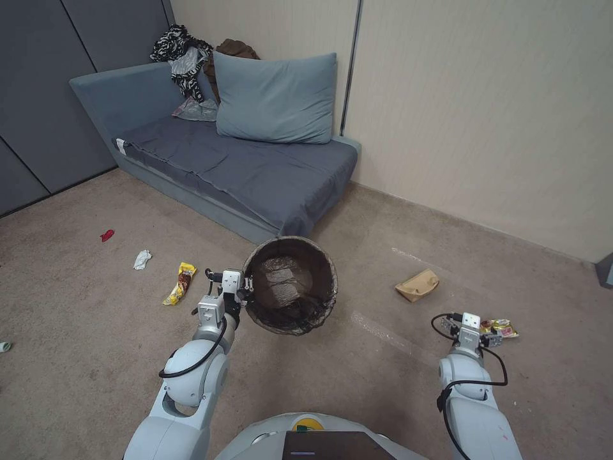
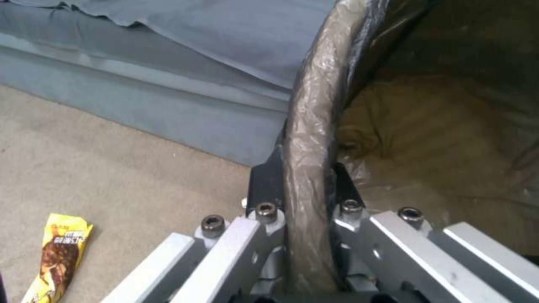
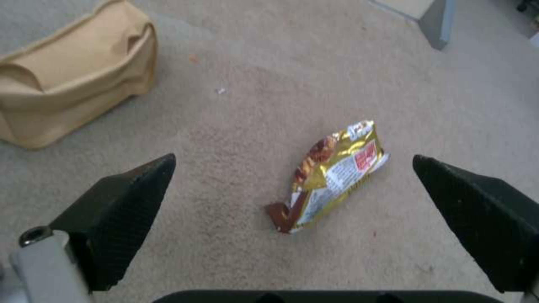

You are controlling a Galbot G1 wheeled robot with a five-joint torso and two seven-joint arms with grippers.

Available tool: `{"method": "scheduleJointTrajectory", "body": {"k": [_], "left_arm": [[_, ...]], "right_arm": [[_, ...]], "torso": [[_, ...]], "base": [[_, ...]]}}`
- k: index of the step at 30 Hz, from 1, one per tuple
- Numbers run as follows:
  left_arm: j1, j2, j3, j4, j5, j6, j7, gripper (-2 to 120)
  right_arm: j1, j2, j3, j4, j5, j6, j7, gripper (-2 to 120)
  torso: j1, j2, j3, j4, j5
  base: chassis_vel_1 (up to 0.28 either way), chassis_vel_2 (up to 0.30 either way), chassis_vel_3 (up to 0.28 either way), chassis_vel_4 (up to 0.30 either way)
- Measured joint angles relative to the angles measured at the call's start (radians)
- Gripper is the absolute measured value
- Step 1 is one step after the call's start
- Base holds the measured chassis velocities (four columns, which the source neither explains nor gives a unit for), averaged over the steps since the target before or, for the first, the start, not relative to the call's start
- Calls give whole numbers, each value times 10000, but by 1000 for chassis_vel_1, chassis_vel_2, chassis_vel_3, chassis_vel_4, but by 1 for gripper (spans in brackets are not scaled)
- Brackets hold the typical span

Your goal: Pick up the trash bin, then pick up the garbage from the floor and place it into the trash bin.

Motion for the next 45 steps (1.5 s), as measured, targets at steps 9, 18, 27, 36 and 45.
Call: {"method": "scheduleJointTrajectory", "body": {"k": [9,18,27,36,45], "left_arm": [[5,-6,-6,-5,0,-6,1,3],[-2,2,0,-5,0,-8,-1,3],[60,2,0,-23,52,-9,-1,3],[103,27,-49,-29,73,-9,-3,3],[120,40,-64,-32,77,-9,-3,3]], "right_arm": [[282,-71,180,-1001,-51,221,147,100],[696,-171,396,-2007,54,569,232,100],[1603,-567,393,-3757,463,1168,130,100],[2410,-705,383,-5429,485,1522,129,100],[2810,-817,400,-6233,553,1728,93,100]], "torso": [[0,0,0,2,-2],[0,0,0,1,0],[0,0,0,1,0],[0,-1,0,1,0],[0,-1,0,2,-1]], "base": [[0,0,0,0],[0,0,0,0],[0,0,0,0],[0,0,0,0],[0,0,0,0]]}}
